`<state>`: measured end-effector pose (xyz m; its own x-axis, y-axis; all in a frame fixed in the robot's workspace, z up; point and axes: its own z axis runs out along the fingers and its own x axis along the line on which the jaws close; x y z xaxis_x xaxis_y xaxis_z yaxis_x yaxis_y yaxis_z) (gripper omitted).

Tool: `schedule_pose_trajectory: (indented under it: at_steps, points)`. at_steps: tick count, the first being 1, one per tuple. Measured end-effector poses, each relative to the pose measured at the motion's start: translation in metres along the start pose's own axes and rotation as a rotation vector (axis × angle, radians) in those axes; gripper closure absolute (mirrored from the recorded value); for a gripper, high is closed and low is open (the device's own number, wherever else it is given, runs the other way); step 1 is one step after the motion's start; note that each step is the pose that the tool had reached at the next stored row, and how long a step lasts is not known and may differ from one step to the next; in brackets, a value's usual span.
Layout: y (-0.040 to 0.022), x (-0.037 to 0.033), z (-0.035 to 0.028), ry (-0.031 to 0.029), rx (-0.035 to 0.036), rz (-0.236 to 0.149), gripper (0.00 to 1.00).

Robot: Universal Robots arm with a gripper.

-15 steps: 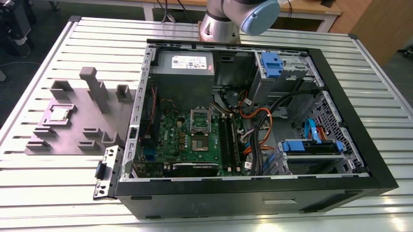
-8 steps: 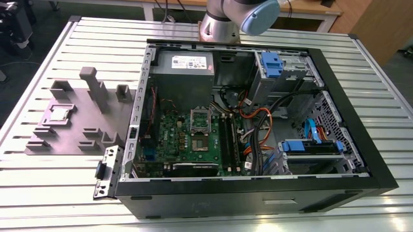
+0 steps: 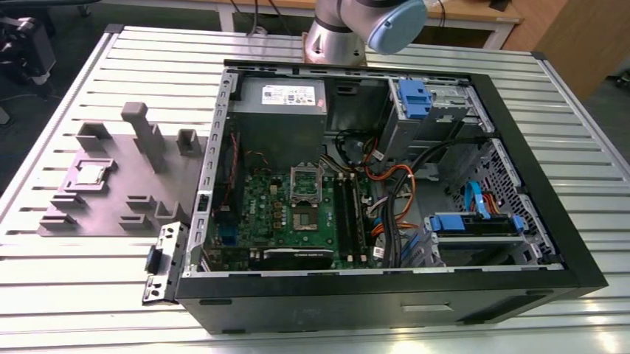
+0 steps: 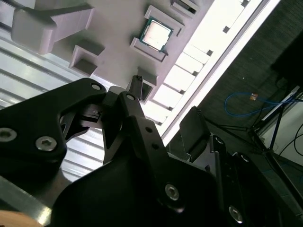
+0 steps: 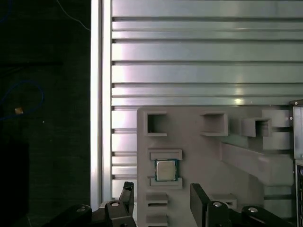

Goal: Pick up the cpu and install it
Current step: 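Pick up the cpu and move it towards the insertion slot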

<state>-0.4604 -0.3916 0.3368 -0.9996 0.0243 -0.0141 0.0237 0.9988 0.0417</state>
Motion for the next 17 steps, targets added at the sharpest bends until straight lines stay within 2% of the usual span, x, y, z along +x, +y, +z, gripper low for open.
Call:
schedule_pose_trajectory:
  at_steps: [4, 8, 17]
  points:
    - [-0.0009, 0.0001, 0.0072, 0.0061, -0.0003, -0.029, 0.41]
    - [-0.0017, 0.0001, 0.0135, 0.0087, -0.0007, -0.068, 0.41]
    - [-0.0018, 0.0002, 0.0141, 0.009, -0.0007, -0.072, 0.41]
